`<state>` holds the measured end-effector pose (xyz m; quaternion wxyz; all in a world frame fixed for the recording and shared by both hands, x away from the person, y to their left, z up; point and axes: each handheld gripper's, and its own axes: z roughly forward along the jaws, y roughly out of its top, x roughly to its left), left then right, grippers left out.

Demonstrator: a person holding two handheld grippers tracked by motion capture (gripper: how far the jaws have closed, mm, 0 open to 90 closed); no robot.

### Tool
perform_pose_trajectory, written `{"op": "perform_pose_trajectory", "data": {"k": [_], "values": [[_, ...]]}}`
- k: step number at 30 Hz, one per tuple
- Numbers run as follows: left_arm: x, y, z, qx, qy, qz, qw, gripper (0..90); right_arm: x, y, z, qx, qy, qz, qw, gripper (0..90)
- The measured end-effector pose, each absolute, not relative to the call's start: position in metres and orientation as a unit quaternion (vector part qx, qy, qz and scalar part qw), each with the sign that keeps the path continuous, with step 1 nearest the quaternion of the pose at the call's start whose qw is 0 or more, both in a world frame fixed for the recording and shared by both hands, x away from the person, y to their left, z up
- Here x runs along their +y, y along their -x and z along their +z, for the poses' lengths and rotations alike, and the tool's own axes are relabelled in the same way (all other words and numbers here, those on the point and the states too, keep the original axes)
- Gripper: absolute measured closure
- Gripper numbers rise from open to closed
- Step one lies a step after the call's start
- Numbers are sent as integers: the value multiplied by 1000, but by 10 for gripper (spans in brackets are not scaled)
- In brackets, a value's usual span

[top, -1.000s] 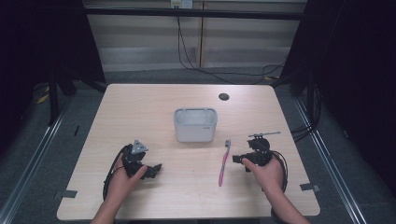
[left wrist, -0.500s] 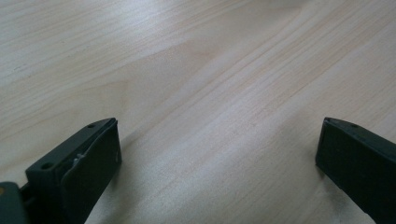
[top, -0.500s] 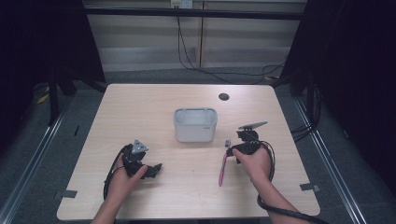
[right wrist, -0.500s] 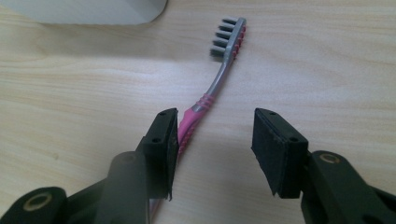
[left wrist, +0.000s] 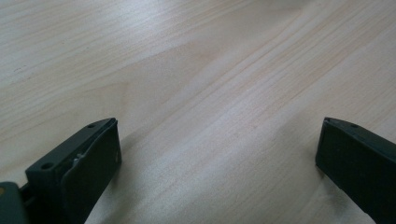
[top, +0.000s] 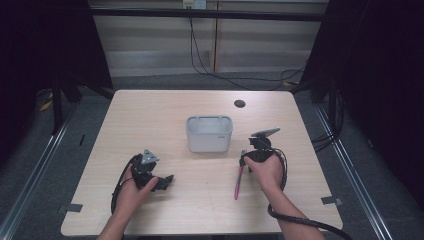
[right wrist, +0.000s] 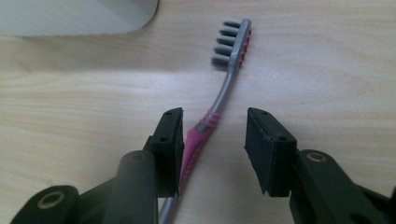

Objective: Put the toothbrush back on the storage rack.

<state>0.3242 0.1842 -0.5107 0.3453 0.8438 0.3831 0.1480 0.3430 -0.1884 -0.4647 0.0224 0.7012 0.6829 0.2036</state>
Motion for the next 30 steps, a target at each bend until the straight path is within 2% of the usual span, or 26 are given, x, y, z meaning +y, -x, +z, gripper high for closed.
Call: {"op": "perform_pose_trajectory", "data": {"k": [5,15,18,22,24,30], "values": [[184,-324,-511,382,-844,148,345,0,-183,-346,-466,688,-698,197,26,576],[185,-325,-510,379,-847,147,342,0,-172,-350,-472,691,-703,168,30,711],[185,-325,-510,378,-848,148,342,0,-173,-350,-472,691,-706,153,41,804],[185,-325,-510,378,-847,147,343,0,-176,-351,-472,682,-714,151,49,816],[185,-325,-510,378,-847,147,343,0,-181,-350,-472,677,-718,145,69,818],[185,-326,-510,377,-848,147,343,0,-192,-349,-469,658,-729,176,67,820]]}}
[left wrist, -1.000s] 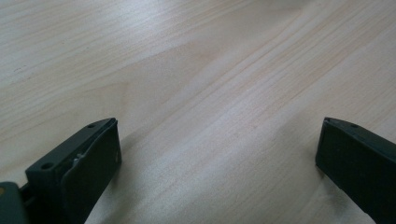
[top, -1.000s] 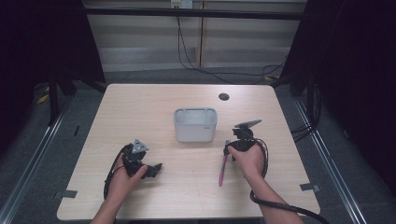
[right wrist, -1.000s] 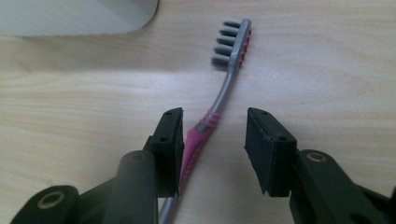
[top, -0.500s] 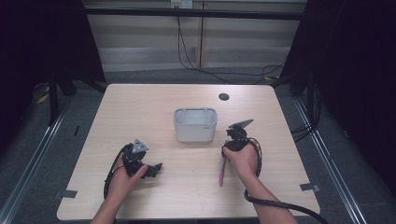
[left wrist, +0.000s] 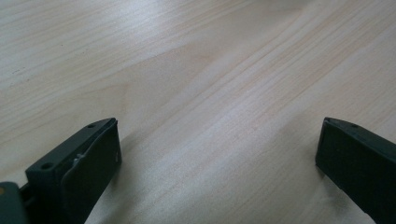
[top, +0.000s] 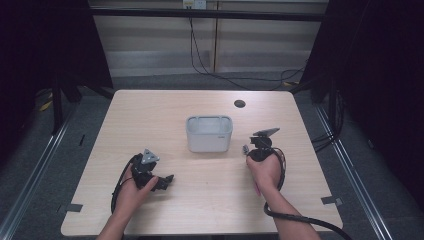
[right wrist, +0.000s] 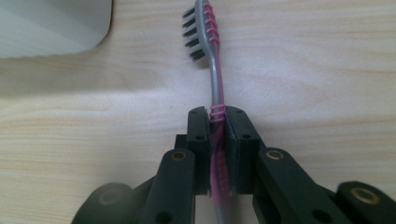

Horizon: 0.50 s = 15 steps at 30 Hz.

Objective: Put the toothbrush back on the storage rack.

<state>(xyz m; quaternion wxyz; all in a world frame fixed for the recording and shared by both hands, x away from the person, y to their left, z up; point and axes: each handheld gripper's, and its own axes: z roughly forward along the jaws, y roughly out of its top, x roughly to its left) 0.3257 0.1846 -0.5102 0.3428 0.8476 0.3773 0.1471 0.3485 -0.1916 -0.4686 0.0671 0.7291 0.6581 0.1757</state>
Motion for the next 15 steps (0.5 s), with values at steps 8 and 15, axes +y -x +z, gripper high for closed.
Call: {"op": "perform_pose_trajectory", "data": {"k": [8,15], "values": [[185,-326,-510,377,-848,147,343,0,-202,-348,-448,652,-723,219,64,820],[185,-326,-510,378,-847,147,343,0,-204,-344,-422,645,-704,285,80,820]]}}
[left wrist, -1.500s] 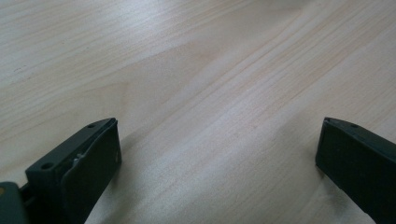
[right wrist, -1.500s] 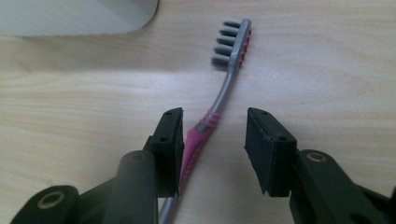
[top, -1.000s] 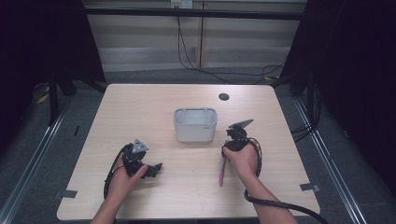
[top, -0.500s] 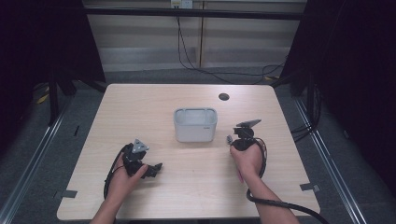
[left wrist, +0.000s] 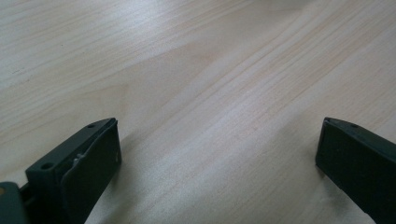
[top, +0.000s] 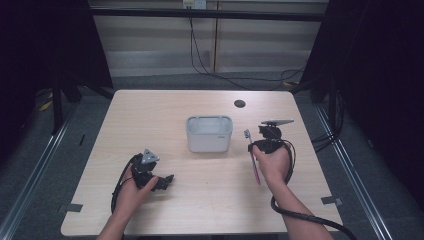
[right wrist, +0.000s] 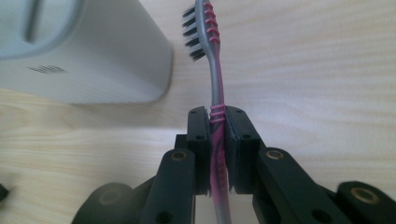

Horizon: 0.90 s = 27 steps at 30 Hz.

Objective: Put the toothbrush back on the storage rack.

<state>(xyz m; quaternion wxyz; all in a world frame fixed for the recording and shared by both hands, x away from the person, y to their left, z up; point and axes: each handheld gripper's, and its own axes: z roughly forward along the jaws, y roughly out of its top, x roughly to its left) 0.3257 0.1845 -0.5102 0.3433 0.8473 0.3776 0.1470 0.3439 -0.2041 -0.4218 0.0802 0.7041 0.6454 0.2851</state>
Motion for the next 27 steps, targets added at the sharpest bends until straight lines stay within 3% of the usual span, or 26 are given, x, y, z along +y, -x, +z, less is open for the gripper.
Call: {"op": "perform_pose_trajectory", "data": {"k": [27], "values": [[184,-326,-511,380,-845,147,346,0,-219,-342,-377,593,-649,453,146,818]]}}
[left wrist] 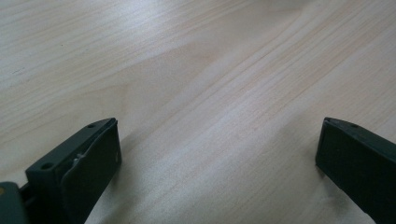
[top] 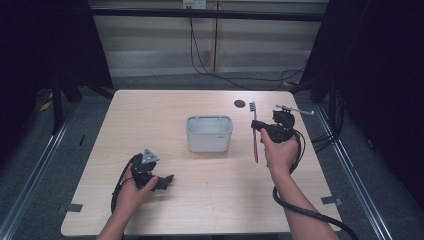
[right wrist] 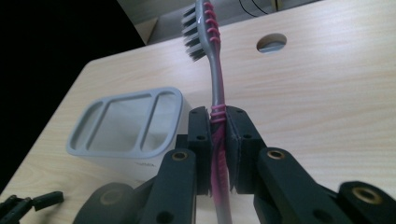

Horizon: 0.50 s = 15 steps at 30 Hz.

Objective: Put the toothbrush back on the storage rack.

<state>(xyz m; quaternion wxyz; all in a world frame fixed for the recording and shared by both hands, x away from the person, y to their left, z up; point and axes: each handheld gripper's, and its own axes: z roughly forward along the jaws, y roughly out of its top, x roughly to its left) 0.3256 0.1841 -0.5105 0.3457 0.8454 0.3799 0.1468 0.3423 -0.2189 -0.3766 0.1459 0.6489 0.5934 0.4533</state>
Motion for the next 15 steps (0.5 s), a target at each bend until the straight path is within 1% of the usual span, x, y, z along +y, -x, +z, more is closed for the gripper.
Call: {"op": "perform_pose_trajectory", "data": {"k": [15], "values": [[184,-326,-511,380,-845,145,347,0,-215,-345,-364,575,-615,509,179,818]]}}
